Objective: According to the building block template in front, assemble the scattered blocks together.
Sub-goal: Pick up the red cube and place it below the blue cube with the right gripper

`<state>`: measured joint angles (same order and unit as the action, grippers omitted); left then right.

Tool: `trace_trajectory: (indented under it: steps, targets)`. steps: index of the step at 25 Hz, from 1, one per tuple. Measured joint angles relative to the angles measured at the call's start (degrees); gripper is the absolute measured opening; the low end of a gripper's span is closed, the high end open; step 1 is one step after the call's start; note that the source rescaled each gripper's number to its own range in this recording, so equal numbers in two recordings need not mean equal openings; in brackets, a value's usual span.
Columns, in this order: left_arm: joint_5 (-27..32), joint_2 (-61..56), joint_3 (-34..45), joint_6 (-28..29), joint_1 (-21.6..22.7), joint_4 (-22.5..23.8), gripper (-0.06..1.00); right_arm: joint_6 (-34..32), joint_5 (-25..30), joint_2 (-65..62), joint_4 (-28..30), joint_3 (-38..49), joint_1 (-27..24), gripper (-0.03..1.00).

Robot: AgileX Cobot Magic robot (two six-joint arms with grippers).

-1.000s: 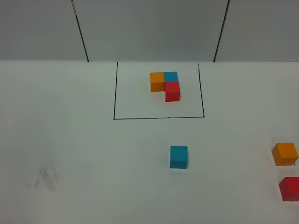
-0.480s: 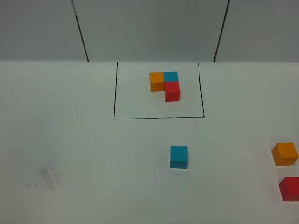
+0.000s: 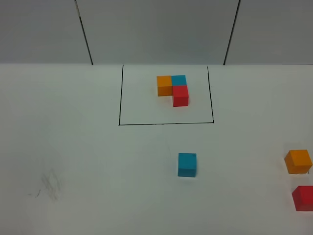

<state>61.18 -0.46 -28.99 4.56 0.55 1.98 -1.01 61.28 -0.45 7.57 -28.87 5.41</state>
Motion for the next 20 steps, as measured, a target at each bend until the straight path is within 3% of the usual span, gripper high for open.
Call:
trace_trajectory:
  steps: [7, 10, 13, 18, 20]
  targets:
    - [0.0, 0.0, 0.0, 0.2, 0.0, 0.0, 0.66, -0.1, 0.0, 0.0, 0.1, 0.0, 0.0, 0.0]
    - [0.0, 0.0, 0.0, 0.2, 0.0, 0.0, 0.66, -0.4, 0.0, 0.0, 0.3, 0.0, 0.0, 0.07]
    - [0.0, 0.0, 0.0, 0.2, 0.0, 0.0, 0.66, -0.5, 0.0, 0.0, 0.4, 0.0, 0.0, 0.25]
    - [0.0, 0.0, 0.0, 0.2, 0.0, 0.0, 0.66, -1.3, 0.0, 1.4, 0.9, 0.0, 0.0, 0.75]
    - [0.0, 0.0, 0.0, 0.2, 0.0, 0.0, 0.66, -1.6, 0.0, 3.0, 1.0, 0.0, 0.0, 0.89]
